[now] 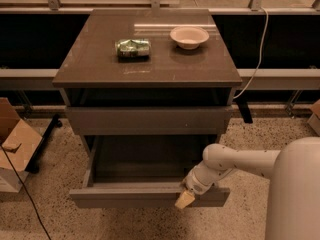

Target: Open middle drawer

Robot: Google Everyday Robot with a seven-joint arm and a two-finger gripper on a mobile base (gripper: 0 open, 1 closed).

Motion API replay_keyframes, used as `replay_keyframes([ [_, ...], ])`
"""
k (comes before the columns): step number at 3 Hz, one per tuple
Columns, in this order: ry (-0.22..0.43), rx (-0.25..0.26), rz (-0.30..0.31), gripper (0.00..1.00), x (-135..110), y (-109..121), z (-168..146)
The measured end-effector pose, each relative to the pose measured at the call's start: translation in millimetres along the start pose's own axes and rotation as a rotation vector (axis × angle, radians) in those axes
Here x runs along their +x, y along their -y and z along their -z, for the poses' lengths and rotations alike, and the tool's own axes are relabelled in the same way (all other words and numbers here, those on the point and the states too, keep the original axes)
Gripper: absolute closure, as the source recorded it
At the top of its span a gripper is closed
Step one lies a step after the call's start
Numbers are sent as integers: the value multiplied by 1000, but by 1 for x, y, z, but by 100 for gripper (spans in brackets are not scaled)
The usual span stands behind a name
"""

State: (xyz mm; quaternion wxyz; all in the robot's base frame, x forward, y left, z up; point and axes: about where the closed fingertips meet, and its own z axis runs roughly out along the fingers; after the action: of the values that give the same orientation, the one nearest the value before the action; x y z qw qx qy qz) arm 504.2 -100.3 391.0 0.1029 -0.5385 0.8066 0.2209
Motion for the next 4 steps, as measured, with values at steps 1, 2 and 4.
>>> replay_keyframes([
  [1,0,0,0,63,-1,0,1],
  [2,0,0,0,40,0,0,1],
  [4,-24,-45,-23,0,12,-24,0],
])
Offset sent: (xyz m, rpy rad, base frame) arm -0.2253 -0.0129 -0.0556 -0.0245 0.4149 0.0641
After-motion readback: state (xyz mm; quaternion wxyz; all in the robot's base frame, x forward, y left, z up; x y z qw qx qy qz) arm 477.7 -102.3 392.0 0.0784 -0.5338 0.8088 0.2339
